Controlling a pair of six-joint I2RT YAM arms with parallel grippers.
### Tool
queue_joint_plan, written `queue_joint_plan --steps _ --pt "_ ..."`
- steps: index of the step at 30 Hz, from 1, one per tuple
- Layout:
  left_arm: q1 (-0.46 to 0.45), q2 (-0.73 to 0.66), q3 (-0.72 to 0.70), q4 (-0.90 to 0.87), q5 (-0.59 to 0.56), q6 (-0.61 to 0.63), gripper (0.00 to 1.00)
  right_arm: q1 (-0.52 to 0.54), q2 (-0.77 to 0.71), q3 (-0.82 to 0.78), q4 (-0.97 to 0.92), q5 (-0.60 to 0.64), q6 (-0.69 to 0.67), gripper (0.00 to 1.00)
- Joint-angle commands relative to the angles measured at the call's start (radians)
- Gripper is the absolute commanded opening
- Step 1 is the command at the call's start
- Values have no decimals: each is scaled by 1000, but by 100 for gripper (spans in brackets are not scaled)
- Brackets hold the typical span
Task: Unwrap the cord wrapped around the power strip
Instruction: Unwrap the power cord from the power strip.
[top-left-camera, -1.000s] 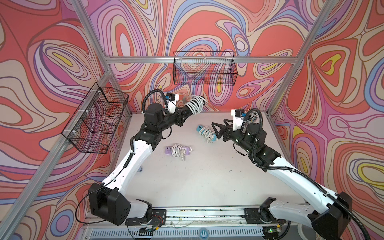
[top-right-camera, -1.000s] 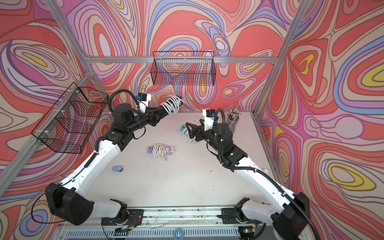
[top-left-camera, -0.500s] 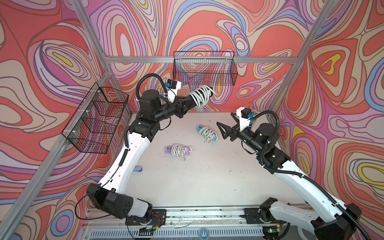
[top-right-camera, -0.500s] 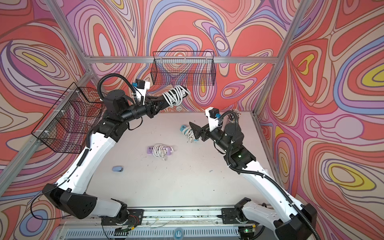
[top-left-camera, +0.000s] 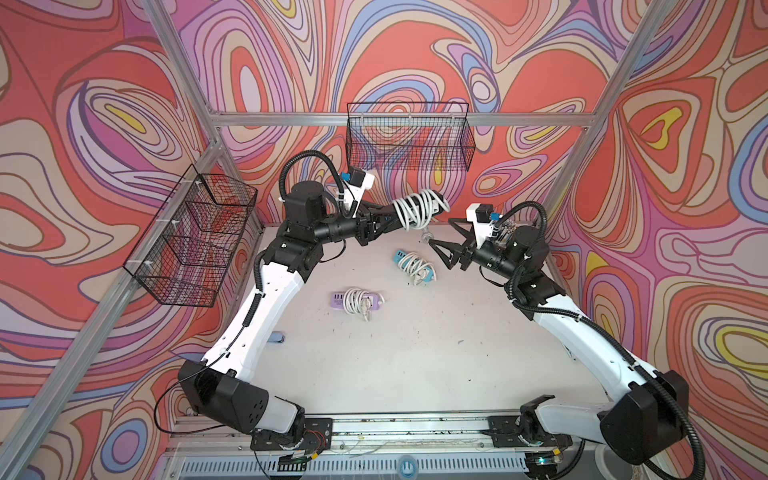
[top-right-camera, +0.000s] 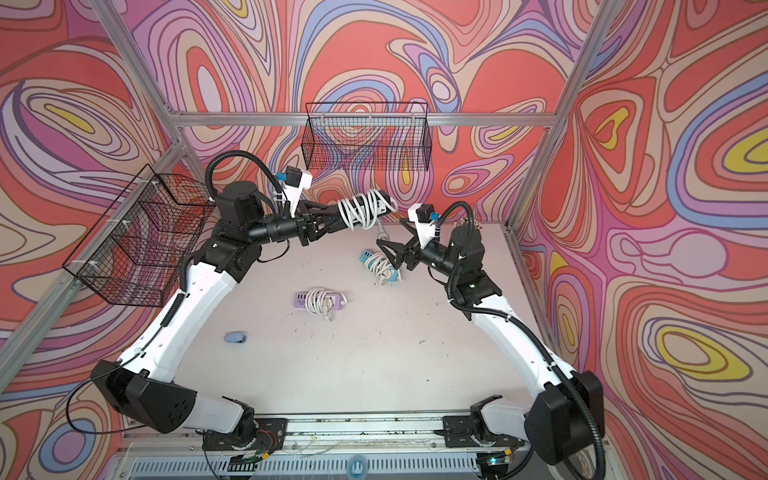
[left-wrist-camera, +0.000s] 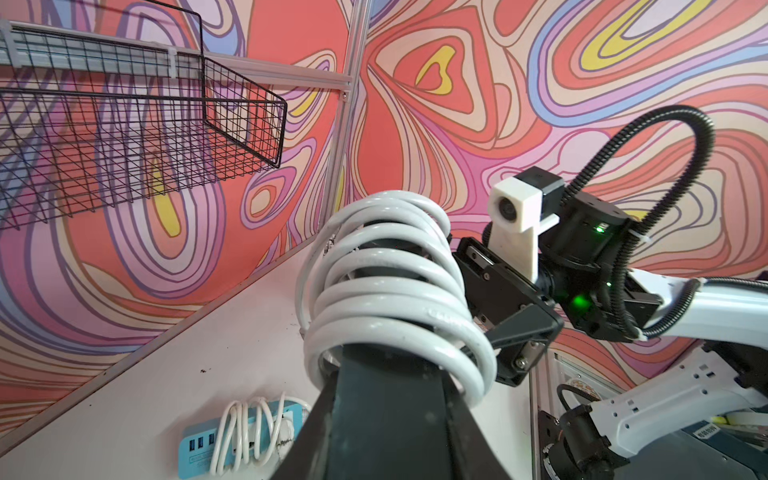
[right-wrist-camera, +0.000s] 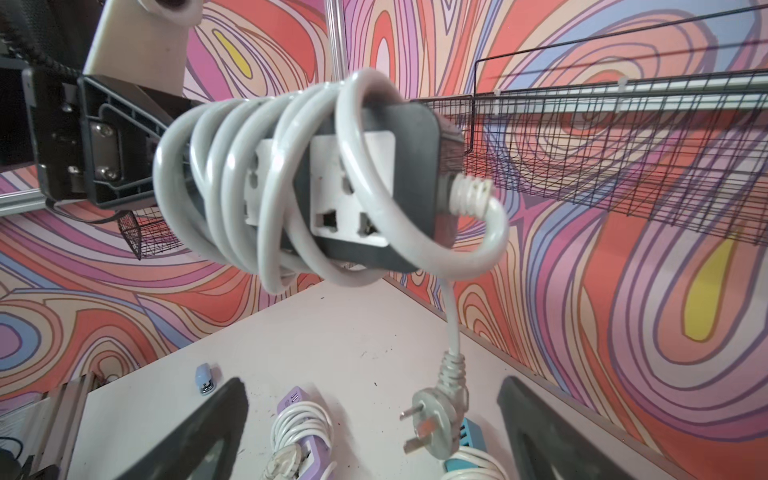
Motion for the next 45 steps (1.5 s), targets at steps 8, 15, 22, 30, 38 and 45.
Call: queue_joint_plan --steps 8,15,22,30,38,45 --pt "14 -109 -103 169 81 110 0 -38 115 85 108 -216 70 97" --pt "52 -123 -185 305 127 64 0 -60 178 103 87 -306 80 96" --pt "61 -103 -196 394 183 -28 0 -60 255 132 156 -351 126 95" --pt "60 -91 -193 408 215 -49 0 -60 354 240 188 -377 140 94" --pt "61 -72 -198 451 247 -95 0 -60 413 300 241 -399 188 91" --pt "60 -62 -202 489 269 -128 0 -60 470 338 335 -440 296 77"
